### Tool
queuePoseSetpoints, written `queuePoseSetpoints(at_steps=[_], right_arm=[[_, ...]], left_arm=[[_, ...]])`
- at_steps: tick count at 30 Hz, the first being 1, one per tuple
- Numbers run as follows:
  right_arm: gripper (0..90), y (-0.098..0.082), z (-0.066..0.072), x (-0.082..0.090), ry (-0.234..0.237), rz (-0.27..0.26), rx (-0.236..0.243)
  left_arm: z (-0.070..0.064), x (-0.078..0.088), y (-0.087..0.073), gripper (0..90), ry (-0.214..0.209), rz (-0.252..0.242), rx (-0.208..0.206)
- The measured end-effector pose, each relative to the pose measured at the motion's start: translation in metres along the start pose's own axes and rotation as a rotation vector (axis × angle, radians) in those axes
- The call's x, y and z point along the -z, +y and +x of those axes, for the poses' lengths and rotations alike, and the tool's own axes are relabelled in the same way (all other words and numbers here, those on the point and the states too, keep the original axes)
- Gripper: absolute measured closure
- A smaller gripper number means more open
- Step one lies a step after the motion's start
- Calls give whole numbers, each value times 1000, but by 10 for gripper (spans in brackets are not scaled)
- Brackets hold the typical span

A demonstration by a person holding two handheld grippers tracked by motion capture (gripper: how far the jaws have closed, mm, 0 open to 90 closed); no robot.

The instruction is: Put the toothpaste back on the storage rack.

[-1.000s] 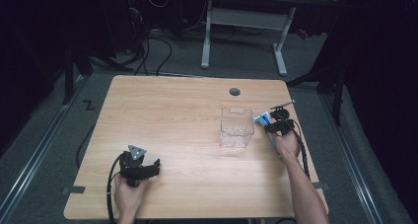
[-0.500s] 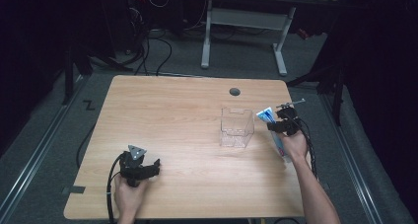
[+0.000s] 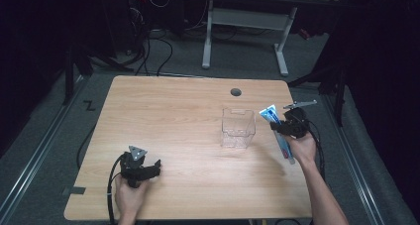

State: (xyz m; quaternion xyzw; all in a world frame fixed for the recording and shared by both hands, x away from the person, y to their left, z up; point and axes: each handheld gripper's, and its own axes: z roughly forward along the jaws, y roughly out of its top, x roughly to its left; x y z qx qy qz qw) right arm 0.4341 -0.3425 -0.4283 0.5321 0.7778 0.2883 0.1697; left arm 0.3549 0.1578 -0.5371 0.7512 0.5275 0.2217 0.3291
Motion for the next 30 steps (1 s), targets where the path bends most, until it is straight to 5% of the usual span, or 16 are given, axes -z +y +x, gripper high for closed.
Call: queuePoseSetpoints(at_steps=[30], right_arm=[[698, 2, 40, 47, 164, -177, 105]], left_arm=[[0, 0, 0, 157, 0, 0, 0]])
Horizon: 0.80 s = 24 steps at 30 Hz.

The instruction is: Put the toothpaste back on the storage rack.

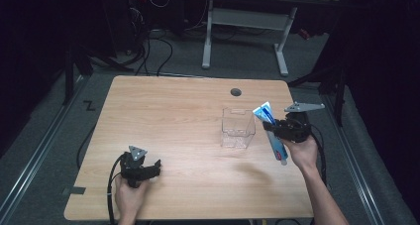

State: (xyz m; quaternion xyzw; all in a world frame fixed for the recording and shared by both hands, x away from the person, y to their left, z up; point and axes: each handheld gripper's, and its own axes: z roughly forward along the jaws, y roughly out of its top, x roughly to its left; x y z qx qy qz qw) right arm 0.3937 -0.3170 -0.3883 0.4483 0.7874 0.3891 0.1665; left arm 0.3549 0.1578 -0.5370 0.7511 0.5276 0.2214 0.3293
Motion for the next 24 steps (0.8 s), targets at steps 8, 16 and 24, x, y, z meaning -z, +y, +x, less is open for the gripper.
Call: queuePoseSetpoints(at_steps=[8, 16, 24], right_arm=[[697, 11, 14, 1, 45, -43, 25], [696, 19, 22, -5, 76, -61, 25], [695, 29, 29, -7, 131, -72, 33]], left_arm=[[0, 0, 0, 157, 0, 0, 0], [0, 0, 0, 157, 0, 0, 0], [0, 0, 0, 157, 1, 0, 0]])
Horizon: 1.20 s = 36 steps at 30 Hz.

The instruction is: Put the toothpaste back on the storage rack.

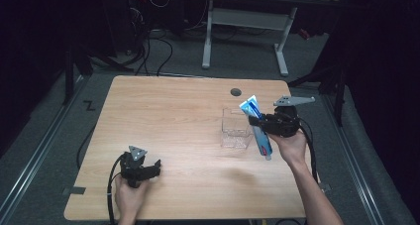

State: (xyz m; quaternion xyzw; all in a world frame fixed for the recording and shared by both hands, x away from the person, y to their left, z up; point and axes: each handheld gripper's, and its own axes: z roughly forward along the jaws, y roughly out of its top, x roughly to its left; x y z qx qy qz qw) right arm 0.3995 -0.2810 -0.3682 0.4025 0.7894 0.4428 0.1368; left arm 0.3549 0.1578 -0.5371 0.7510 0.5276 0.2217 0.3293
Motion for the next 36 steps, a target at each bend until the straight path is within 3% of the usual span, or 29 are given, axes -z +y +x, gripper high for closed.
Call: queuePoseSetpoints(at_steps=[7, 19, 36], right_arm=[[695, 11, 6, -4, 15, -16, 12], [695, 20, 11, -12, 3, -27, 23], [691, 34, 5, -32, -2, -54, -3]], left_arm=[[0, 0, 0, 157, 0, 0, 0], [0, 0, 0, 157, 0, 0, 0], [0, 0, 0, 157, 0, 0, 0]])
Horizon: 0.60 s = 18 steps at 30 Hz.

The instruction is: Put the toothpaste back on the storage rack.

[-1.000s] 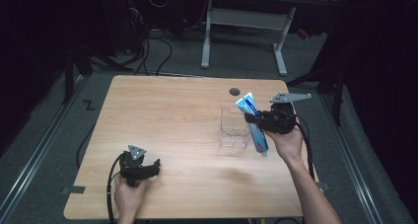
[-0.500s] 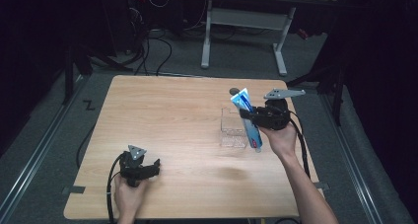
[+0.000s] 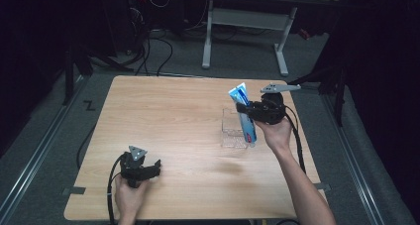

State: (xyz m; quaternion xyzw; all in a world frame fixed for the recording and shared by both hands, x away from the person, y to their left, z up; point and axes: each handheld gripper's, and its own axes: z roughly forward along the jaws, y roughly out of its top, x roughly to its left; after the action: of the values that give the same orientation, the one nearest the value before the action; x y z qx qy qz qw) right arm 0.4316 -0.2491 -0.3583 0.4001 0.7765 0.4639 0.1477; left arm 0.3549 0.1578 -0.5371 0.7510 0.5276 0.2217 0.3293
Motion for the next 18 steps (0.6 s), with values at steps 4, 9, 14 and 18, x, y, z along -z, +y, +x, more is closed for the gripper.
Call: queuePoseSetpoints(at_steps=[4, 9, 14, 18], right_arm=[[691, 3, 0, -3, -4, -4, -2], [691, 10, 1, -5, -13, -24, 4], [692, 16, 2, -9, -24, -26, 11], [691, 21, 3, -11, -31, -37, 15]], left_arm=[[0, 0, 0, 157, 0, 0, 0], [0, 0, 0, 157, -2, 0, -2], [0, 0, 0, 157, -3, 1, -2], [0, 0, 0, 157, -3, 1, -2]])
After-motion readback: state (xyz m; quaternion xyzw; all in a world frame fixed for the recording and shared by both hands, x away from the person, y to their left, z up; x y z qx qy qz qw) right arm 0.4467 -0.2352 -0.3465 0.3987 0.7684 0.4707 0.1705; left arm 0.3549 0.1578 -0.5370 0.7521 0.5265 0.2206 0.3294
